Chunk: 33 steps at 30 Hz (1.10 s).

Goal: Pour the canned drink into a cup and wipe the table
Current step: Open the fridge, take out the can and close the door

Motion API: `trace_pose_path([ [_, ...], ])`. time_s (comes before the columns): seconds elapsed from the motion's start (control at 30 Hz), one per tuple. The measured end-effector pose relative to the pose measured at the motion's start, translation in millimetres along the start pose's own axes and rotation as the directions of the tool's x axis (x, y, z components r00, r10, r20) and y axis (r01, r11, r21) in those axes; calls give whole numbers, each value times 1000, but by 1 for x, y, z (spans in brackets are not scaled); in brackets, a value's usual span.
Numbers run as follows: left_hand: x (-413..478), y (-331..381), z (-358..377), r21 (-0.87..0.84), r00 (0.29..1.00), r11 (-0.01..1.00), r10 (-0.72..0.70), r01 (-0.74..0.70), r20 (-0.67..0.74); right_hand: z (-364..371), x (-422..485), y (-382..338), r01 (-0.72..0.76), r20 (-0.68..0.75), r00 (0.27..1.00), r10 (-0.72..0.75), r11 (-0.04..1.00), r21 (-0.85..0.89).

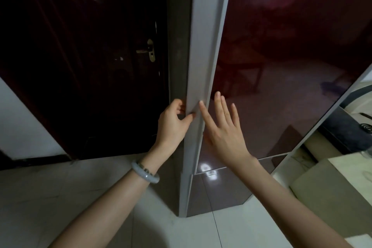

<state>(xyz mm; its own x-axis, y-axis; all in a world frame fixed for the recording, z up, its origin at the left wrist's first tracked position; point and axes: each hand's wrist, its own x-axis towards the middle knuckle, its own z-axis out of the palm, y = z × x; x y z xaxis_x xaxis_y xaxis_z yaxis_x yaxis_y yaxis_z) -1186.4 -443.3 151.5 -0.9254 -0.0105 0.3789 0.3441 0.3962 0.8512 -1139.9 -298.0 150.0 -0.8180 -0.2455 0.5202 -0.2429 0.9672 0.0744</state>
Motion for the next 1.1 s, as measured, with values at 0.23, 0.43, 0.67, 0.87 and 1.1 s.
trace_pose_path([
  [0.23,-57,9,-2,-43,991,994,105,-101,87,-20,-52,3,-1,-18,1000,2,998,56],
  [0.43,-108,39,-3,-228,990,974,15,17,138,-44,-90,-1,-30,-73,996,41,989,147],
  [0.67,-184,82,20,-270,984,960,-29,76,175,-76,-157,2,-92,-94,989,110,980,177],
  [0.87,-261,142,51,-318,969,940,-40,120,245,-110,-230,19,-149,-147,971,189,958,246],
  [1.1,-326,183,97,-316,858,949,153,11,490,-148,-303,66,-259,-231,926,299,947,189],
])
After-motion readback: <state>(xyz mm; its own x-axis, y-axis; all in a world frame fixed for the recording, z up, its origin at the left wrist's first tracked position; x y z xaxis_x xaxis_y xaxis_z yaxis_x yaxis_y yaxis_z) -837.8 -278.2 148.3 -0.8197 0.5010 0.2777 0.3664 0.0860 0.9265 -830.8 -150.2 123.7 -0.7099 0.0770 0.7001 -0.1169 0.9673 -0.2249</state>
